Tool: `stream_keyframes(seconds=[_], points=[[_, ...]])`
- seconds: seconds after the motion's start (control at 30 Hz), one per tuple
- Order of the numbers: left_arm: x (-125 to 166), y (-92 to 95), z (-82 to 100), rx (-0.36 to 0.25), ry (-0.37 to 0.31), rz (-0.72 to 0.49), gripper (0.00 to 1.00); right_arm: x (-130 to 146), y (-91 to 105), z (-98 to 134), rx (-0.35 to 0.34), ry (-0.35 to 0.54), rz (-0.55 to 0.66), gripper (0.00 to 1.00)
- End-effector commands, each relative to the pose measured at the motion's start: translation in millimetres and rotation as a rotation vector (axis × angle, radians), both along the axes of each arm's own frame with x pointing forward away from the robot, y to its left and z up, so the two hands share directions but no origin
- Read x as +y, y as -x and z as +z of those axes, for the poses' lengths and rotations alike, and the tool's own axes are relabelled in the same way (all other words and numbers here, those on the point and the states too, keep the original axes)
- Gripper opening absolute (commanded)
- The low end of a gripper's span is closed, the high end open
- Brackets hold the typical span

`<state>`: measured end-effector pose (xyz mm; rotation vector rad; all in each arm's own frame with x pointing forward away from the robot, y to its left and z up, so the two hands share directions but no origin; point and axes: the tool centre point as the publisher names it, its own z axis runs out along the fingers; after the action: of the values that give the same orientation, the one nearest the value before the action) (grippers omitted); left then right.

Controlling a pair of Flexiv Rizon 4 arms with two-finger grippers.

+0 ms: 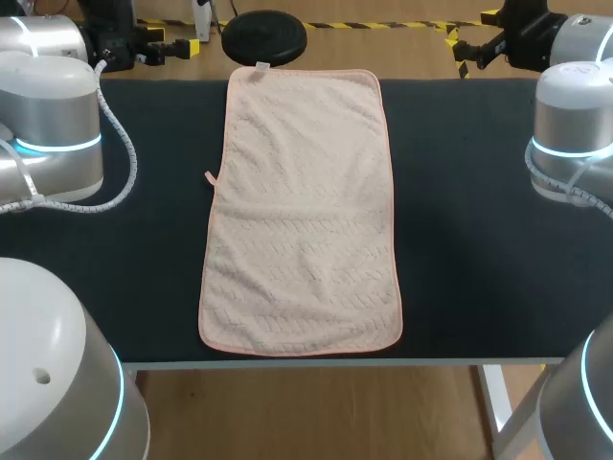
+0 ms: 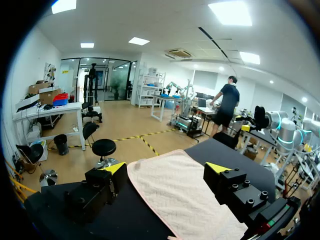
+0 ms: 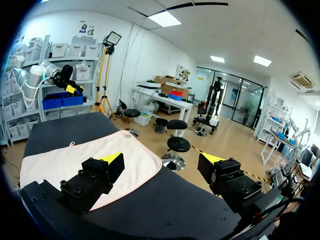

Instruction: Fold the towel

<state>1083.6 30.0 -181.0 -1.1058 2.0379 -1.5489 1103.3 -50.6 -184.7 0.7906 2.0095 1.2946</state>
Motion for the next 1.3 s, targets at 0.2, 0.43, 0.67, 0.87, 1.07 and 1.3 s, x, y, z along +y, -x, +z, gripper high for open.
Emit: stream_keyframes(seconds=[0.2, 0.43, 0.67, 0.87, 1.07, 1.3], points=[[0, 0.3, -0.7, -0.002, 0.000, 0.002, 1.00, 0, -0.4, 0, 0.001, 0.001, 0.001, 1.00], [0, 0.3, -0.7, -0.002, 0.000, 0.002, 1.00, 0, -0.4, 0, 0.001, 0.001, 0.001, 1.00], [-6, 2.2, -1.3, -0.003, -0.274, -0.179, 1.00, 14, 1.0, -2, -0.012, 0.377, 0.281, 1.00], [-19, 14.9, -9.3, 0.064, -0.602, -0.438, 1.00, 30, 14.1, -9, 0.064, 0.680, 0.595, 1.00], [-23, 25.1, -18.6, 0.104, -0.682, -0.502, 1.00, 37, 25.1, -14, 0.078, 0.708, 0.741, 1.00], [-23, 25.1, -18.6, 0.104, -0.682, -0.502, 1.00, 37, 25.1, -14, 0.078, 0.708, 0.741, 1.00]])
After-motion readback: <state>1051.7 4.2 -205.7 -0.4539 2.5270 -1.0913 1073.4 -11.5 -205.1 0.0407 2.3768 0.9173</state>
